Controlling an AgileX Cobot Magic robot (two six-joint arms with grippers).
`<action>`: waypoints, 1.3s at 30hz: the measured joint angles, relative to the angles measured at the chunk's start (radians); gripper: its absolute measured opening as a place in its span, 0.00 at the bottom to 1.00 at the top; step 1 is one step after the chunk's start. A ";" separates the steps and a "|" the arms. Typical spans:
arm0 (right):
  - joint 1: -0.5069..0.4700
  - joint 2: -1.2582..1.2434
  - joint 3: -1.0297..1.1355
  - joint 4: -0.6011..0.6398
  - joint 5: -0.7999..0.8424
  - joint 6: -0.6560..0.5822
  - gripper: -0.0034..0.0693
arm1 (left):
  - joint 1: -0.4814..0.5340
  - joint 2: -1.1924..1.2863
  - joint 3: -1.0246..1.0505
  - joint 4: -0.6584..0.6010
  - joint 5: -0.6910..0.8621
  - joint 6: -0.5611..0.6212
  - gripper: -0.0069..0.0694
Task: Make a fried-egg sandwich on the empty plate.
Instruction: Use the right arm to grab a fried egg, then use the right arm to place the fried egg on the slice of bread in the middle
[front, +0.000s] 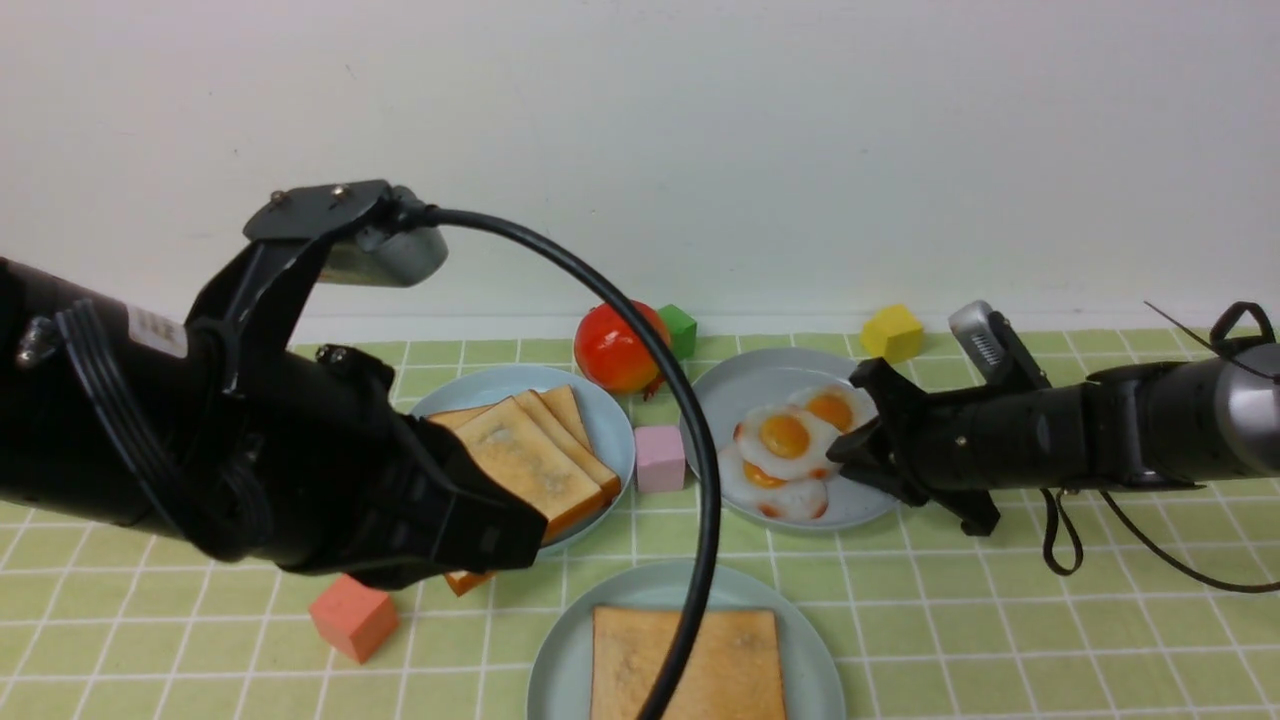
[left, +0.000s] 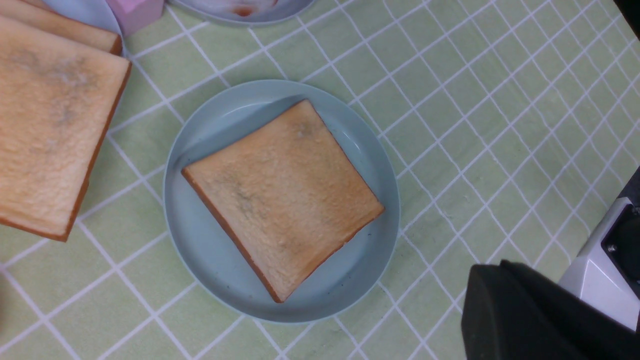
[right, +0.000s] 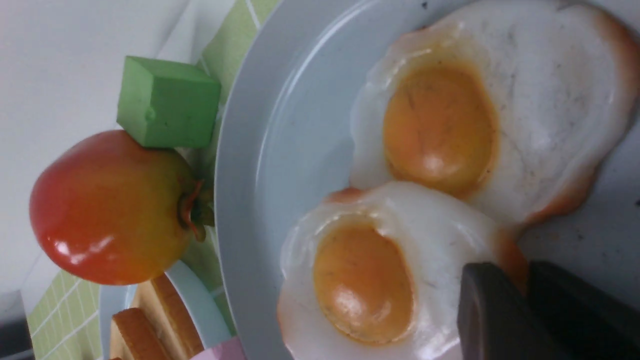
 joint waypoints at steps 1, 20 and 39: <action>0.000 0.000 0.000 0.000 0.000 0.000 0.15 | 0.000 0.000 0.000 0.000 0.000 0.000 0.07; 0.025 -0.425 0.038 -0.436 0.355 0.124 0.14 | 0.000 -0.032 0.010 0.335 0.139 -0.304 0.09; 0.330 -0.394 0.287 -0.498 0.049 0.223 0.32 | 0.000 -0.032 0.108 0.386 0.046 -0.493 0.12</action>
